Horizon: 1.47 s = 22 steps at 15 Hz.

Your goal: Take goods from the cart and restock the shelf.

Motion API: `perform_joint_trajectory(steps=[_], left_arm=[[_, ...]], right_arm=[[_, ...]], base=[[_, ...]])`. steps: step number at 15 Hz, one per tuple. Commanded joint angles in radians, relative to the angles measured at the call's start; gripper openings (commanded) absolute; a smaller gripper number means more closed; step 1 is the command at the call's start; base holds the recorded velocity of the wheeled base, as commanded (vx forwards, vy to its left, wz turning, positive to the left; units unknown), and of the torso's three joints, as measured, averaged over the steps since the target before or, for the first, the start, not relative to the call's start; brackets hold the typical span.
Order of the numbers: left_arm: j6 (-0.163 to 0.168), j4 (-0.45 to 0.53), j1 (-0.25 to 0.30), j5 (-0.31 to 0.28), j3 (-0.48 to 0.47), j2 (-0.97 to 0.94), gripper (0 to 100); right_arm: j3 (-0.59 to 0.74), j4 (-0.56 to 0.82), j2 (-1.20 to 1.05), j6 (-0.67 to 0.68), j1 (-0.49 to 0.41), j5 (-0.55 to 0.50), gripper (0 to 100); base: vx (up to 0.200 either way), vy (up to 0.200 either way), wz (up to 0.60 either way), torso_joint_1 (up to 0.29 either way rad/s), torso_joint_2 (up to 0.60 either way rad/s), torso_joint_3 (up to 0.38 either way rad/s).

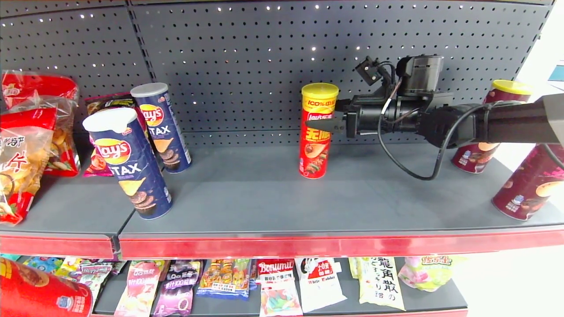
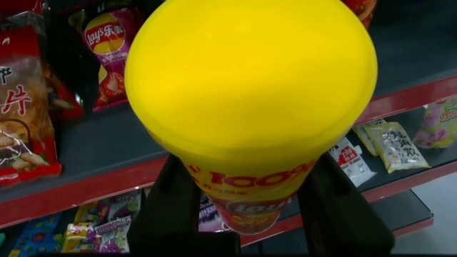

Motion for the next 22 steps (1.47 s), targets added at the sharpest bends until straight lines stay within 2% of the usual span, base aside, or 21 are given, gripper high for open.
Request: perform_joint_trajectory(steps=[1,6,8,12,16,22], left_arm=[[-0.001,0.0,0.0,0.0,0.004,0.0,0],[-0.001,0.001,0.0,0.0,0.006,-0.008,0],[-0.001,0.001,0.0,0.0,0.006,-0.008,0],[0.001,0.0,0.0,0.0,0.004,-0.003,0],[0.001,0.0,0.0,-0.003,0.006,0.004,0],[-0.001,-0.002,-0.001,-0.005,0.012,0.012,0]], right_arm=[[-0.007,-0.004,0.011,-0.001,0.0,-0.003,0],[0.007,-0.003,-0.011,-0.001,0.005,-0.026,0],[0.042,-0.001,-0.08,0.008,0.025,-0.114,0],[0.209,-0.001,-0.259,0.038,0.065,-0.183,0],[0.49,-0.006,-0.466,0.031,0.066,-0.21,0],[0.585,-0.058,-0.482,0.012,0.07,-0.229,0]], base=[[0.0,0.0,0.0,0.0,0.0,0.0],[0.0,0.0,0.0,0.0,0.0,0.0],[0.0,0.0,0.0,0.0,0.0,0.0],[0.0,0.0,0.0,0.0,0.0,0.0],[0.0,0.0,0.0,0.0,0.0,0.0],[0.0,0.0,0.0,0.0,0.0,0.0]])
